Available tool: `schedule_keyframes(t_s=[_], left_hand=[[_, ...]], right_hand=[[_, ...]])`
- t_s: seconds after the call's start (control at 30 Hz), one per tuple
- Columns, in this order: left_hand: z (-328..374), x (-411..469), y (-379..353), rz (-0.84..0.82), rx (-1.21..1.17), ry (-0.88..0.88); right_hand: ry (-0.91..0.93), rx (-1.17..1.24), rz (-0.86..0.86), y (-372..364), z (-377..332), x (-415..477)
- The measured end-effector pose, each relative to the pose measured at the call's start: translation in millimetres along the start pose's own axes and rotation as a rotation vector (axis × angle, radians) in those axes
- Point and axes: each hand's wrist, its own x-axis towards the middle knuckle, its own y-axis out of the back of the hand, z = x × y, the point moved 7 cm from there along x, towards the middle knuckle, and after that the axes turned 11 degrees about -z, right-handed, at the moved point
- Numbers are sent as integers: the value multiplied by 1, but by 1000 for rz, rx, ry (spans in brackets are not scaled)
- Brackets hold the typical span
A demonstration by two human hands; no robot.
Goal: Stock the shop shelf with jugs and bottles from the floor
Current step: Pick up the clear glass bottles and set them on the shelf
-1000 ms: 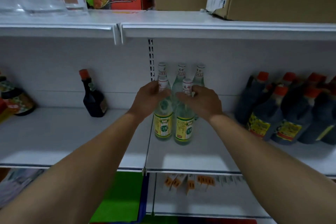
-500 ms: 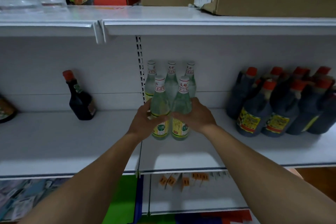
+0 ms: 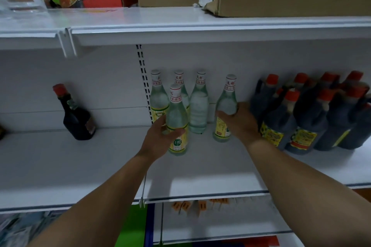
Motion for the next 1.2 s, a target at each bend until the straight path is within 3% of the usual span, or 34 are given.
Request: schedule_keyframes(t_s=[0.57, 0.8, 0.97, 1.2], left_hand=[[-14, 5, 11, 81, 76, -8], [-24, -9, 46, 144, 19, -7], [-27, -5, 64, 140, 91, -17], [-24, 3, 60, 129, -44, -11]], right_hand=[[46, -52, -27, -19, -7, 37], [-38, -133, 18, -23, 8, 6], [30, -198, -28, -37, -6, -18], [76, -195, -90, -67, -35, -44]])
